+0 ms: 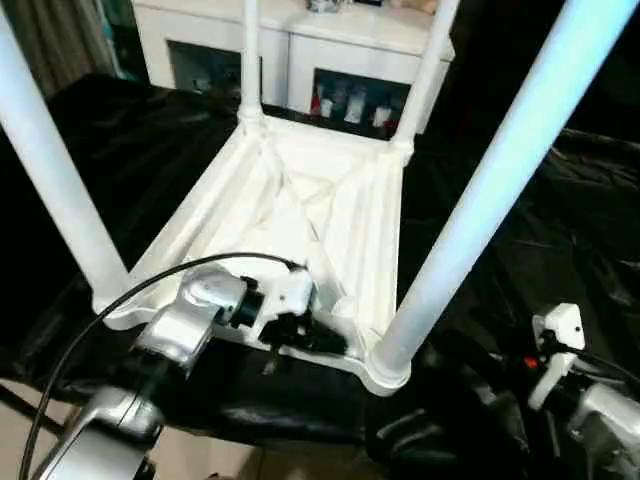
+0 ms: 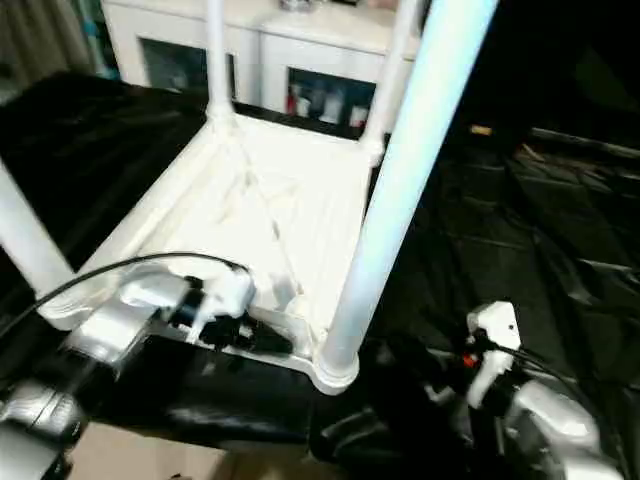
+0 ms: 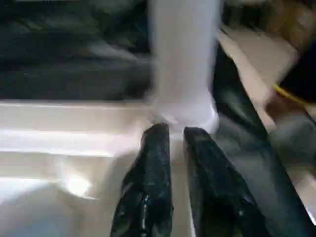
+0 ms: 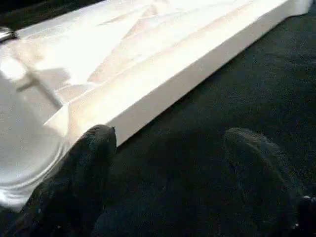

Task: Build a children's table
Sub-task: Rotate leg to tighten

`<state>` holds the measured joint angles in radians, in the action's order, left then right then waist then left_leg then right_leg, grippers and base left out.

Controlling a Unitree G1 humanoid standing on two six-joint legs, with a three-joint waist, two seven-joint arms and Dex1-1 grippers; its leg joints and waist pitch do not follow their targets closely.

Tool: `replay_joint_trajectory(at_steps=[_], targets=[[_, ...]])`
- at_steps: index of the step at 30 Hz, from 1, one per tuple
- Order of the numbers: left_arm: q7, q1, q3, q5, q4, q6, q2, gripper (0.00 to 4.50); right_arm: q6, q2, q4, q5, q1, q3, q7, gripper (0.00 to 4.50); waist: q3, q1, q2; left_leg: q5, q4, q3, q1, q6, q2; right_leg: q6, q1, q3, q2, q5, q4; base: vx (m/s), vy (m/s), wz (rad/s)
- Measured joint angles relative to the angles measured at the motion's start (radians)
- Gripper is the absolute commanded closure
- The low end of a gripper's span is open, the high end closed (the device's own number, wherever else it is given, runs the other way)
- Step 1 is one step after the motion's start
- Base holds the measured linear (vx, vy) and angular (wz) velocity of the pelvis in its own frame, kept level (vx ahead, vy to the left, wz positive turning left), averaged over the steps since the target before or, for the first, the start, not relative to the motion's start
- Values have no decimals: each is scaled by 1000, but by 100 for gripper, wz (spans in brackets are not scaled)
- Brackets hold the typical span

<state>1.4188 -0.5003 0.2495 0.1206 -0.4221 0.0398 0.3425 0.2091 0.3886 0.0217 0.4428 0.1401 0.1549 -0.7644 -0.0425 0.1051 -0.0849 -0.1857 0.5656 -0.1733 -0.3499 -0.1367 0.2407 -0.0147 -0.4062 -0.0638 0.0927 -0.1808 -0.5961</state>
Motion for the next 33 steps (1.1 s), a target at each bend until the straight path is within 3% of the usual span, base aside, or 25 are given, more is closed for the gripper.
replay_joint_trajectory(at_steps=[4, 7, 9, 12, 14, 19, 20, 23, 29, 31, 33], targets=[[-102, 50, -110, 58, 103, -59, 16, 346, 0, -15, 53, -16, 14, 1, 68, 71, 0, -5, 2, 0, 0, 0, 0, 0, 0, 0, 0, 0, 0, 0, 0, 0, 0, 0], [-304, 197, -265, 96, 261, -185, -4, 346, 46, -82, 155, -52, 23, 30, 230, 71, 1, -20, 6, 0, 0, 0, 1, 0, 0, 0, 0, 1, -1, -1, 0, 0, 0, 0], [-458, 268, -342, 55, 325, -240, -36, 346, 65, -125, 196, -84, 18, 64, 352, 71, 1, -20, 6, 0, 0, 1, 1, 0, 1, 0, 0, 0, -2, -1, 0, 0, 0, 0], [-609, 315, -389, 3, 399, -263, -96, 327, 72, -174, 216, -106, 8, 84, 460, 71, 1, -13, 6, 0, 0, 1, 1, 0, 0, -5, 1, 0, -1, -4, 0, 0, 0, 0], [-716, 356, -418, -1, 469, -253, -181, 310, 40, -253, 241, -104, 33, 96, 510, 54, 1, -12, 11, 0, 1, 1, 1, 0, 0, -6, 2, 0, 0, -5, 2, 0, 0, 0], [-872, 446, -358, -54, 497, -188, -258, 274, -25, -302, 254, -144, 130, 60, 562, 31, 2, -21, 29, 0, -2, 2, 0, 0, -1, -8, 2, 1, -2, -5, 3, 0, 0, 0], [-895, 470, -348, -60, 503, -179, -278, 269, -25, -308, 258, -159, 161, 47, 565, 5, 3, -24, 30, 0, -3, 3, 0, 0, 0, -8, 2, 1, -3, -6, 3, 0, 0, 0], [-931, 510, -325, -75, 527, -150, -320, 247, -26, -336, 275, -180, 202, 16, 575, 0, 2, -30, 30, 0, -3, 5, -1, -1, 0, -8, 0, 1, -5, -6, 3, 0, 0, 0], [-977, 531, -315, -88, 572, -103, -341, 203, -24, -287, 279, -189, 173, 10, 556, 0, 7, -46, 22, 0, 0, 5, -3, 0, -1, -10, 0, 2, -4, -3, 3, 0, 0, 0], [-989, 531, -319, -90, 574, -104, -324, 189, -24, -276, 278, -201, 168, 7, 554, 0, 10, -46, 22, 6, 8, 6, -17, 6, 2, -3, -11, 2, -7, 5, 1, 0, 0, 0], [-1009, 536, -324, -95, 575, -110, -307, 170, -23, -277, 281, -202, 161, -5, 549, 0, 16, -49, 25, 15, 20, 6, -43, 22, 3, -2, -36, 2, -13, 18, 1, 0, 0, 0]])
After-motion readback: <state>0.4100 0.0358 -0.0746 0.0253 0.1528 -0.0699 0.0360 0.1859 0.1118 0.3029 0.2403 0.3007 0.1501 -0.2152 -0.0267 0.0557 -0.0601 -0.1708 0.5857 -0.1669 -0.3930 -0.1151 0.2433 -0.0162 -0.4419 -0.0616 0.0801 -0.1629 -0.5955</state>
